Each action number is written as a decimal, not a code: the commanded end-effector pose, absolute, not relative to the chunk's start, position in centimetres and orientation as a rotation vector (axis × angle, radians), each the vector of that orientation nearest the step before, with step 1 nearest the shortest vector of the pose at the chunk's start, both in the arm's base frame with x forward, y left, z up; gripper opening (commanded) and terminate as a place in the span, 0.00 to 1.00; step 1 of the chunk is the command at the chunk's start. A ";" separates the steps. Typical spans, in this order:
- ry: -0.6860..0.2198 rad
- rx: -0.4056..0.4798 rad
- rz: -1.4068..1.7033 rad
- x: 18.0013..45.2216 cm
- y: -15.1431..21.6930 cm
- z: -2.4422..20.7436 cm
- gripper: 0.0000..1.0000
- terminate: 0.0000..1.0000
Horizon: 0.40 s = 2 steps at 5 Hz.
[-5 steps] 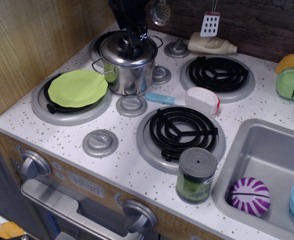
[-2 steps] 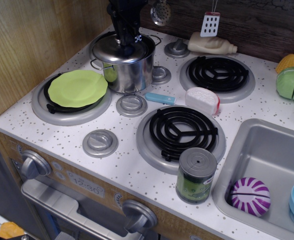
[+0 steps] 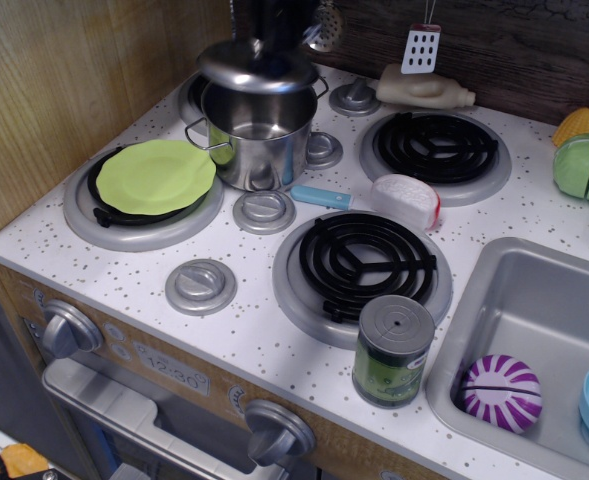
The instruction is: Take lid off pot or pan
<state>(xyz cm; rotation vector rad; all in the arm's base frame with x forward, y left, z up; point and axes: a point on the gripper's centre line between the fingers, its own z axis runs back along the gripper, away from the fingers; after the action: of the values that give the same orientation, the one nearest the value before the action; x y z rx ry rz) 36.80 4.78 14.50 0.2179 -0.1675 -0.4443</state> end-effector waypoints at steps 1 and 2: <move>-0.283 0.165 -0.253 34.1 0.5 13.1 0.00 0.00; -0.327 0.156 -0.166 32.5 -1.1 10.4 0.00 0.00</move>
<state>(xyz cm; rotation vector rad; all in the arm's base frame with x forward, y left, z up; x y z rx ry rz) 31.93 -1.33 6.95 0.1669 -0.3197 -0.1762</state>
